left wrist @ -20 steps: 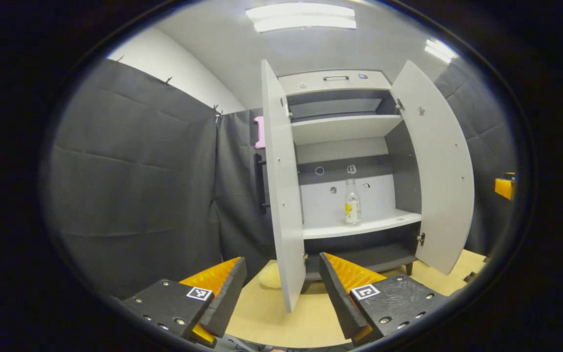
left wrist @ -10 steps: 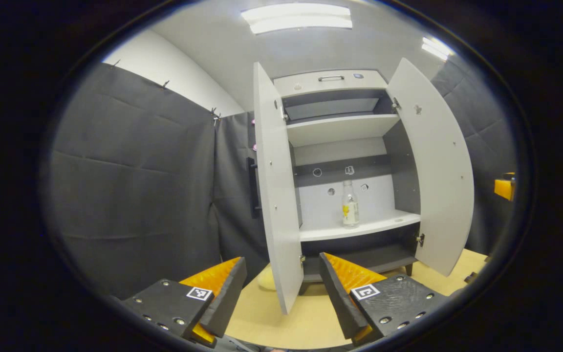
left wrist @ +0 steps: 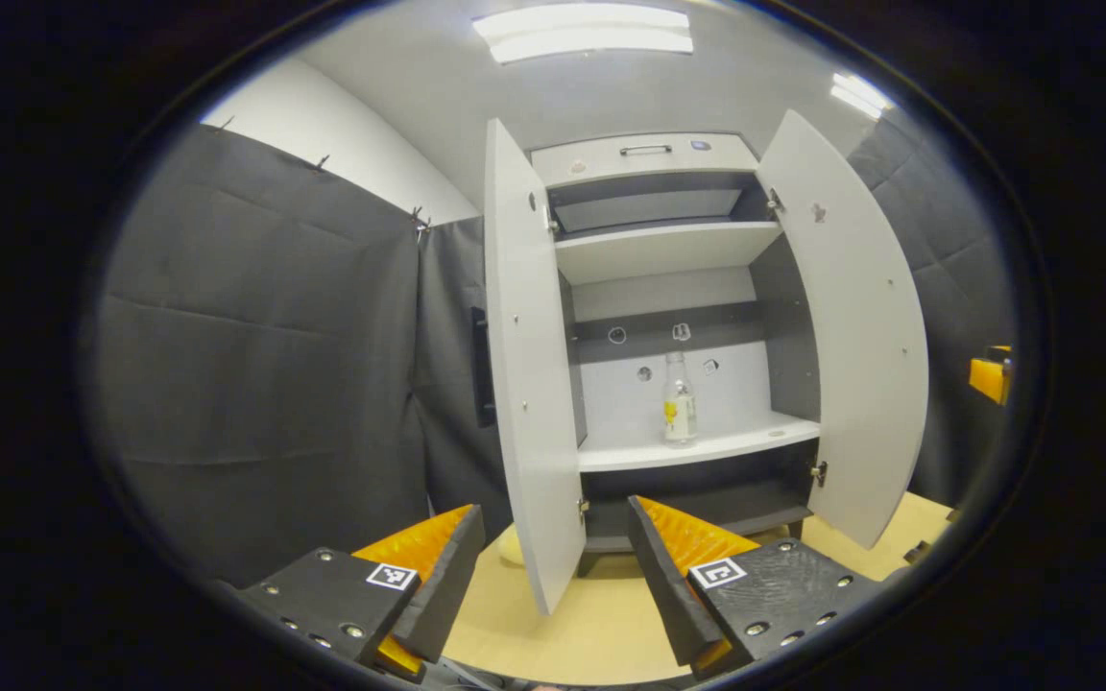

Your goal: Grasp the bottle in the cabinet with the left hand and place it on the coaster, then close the right door with the right hand and the left door with the left hand.

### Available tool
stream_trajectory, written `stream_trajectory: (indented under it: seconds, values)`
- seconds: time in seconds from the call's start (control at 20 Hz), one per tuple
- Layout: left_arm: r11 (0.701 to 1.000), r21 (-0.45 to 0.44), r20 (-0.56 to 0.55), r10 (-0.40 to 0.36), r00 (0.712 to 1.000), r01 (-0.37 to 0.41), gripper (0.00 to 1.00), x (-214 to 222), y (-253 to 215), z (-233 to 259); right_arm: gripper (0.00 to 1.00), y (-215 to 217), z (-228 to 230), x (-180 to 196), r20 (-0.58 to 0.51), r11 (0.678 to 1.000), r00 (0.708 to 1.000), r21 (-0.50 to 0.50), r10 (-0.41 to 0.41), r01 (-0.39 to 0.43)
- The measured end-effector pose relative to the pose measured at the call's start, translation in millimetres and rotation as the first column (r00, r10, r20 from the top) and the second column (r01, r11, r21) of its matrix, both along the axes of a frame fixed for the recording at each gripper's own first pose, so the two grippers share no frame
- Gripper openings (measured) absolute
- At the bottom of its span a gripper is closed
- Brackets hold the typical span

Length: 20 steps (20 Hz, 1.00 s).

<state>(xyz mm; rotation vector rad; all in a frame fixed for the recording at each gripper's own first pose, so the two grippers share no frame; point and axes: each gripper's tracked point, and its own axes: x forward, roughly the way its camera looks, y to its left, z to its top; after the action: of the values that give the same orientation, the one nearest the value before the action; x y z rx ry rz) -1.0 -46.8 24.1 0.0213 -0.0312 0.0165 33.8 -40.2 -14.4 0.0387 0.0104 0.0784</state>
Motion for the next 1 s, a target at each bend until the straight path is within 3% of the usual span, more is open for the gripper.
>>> stream_trajectory:
  seconds: [0.15,0.45,0.75,1.0]
  values:
    - [1.000,-0.006,0.009,-0.022,1.000,0.022,0.87,20,-19,17,0.96,-7,-7,6,-0.009,1.000,1.000,0.004,0.024,-0.024]
    - [0.997,0.006,0.039,-0.081,0.996,0.081,0.88,81,-61,50,0.96,-35,-17,17,-0.020,0.999,0.999,0.000,-0.033,0.033]
    - [0.988,-0.045,0.047,-0.146,0.988,0.148,0.88,171,-95,59,0.96,-62,-19,26,-0.018,0.988,0.988,-0.016,-0.152,0.152]
    - [0.978,-0.050,0.044,-0.200,0.979,0.203,0.87,246,-122,60,0.96,-84,-19,31,-0.016,0.962,0.962,-0.022,-0.273,0.272]
